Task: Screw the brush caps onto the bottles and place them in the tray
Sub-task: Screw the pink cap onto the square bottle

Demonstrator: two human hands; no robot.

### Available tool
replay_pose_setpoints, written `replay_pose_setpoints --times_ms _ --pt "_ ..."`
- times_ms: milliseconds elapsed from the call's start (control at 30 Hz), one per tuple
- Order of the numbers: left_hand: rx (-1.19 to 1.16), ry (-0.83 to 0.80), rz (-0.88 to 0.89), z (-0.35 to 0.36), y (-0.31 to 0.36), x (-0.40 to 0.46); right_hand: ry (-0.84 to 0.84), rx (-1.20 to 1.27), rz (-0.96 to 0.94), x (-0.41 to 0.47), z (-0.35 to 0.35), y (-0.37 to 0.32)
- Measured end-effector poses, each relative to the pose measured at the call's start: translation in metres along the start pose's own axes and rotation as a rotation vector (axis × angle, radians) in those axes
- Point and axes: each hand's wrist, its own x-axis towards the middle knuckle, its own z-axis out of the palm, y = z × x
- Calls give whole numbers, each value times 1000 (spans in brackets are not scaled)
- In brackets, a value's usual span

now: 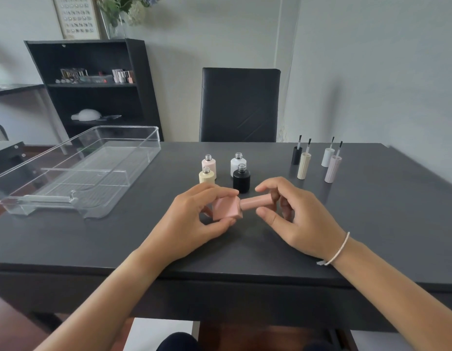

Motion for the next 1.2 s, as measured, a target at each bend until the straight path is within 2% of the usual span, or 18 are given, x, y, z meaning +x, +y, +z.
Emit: replay_pose_setpoints --times_ms 1200 --pt "20 -10 8 -1 1 -1 22 -73 -13 0 -1 -3"
